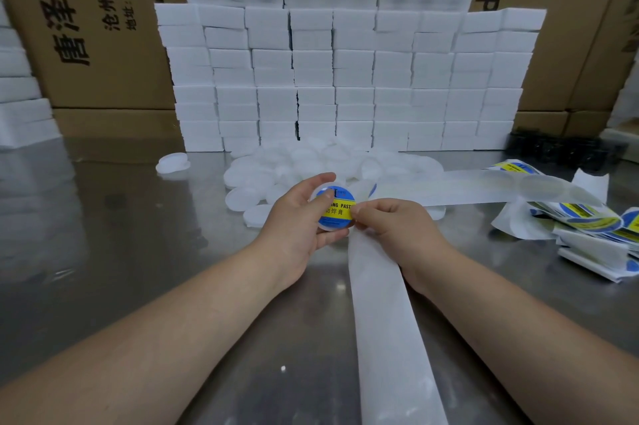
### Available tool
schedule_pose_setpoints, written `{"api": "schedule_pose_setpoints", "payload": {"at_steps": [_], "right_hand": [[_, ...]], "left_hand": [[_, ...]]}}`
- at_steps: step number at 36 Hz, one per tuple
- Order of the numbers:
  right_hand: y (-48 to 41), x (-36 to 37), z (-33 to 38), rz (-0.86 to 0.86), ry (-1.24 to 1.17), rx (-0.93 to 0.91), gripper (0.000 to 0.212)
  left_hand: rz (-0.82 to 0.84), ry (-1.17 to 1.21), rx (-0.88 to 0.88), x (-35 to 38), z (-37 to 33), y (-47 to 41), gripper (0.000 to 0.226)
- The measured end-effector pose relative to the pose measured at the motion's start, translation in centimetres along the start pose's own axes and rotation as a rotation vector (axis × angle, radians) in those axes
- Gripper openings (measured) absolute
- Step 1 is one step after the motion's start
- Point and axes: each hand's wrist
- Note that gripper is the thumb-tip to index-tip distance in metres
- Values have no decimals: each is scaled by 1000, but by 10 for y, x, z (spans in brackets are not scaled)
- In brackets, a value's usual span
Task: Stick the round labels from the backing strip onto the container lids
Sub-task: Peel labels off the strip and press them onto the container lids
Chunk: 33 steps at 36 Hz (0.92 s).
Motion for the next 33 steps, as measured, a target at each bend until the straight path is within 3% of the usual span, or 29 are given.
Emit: {"api": "schedule_pose_setpoints", "payload": {"at_steps": [33], "right_hand": [[2, -1, 2, 11, -9, 14, 21]], "left_hand": [[19, -51, 15, 0, 1, 0, 30]]}}
Point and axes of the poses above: each hand's wrist, its own y-axis away from the middle knuckle, its own x-axis out of the palm, z = x × y, and after that the axes turned 6 degrees about y, right-handed
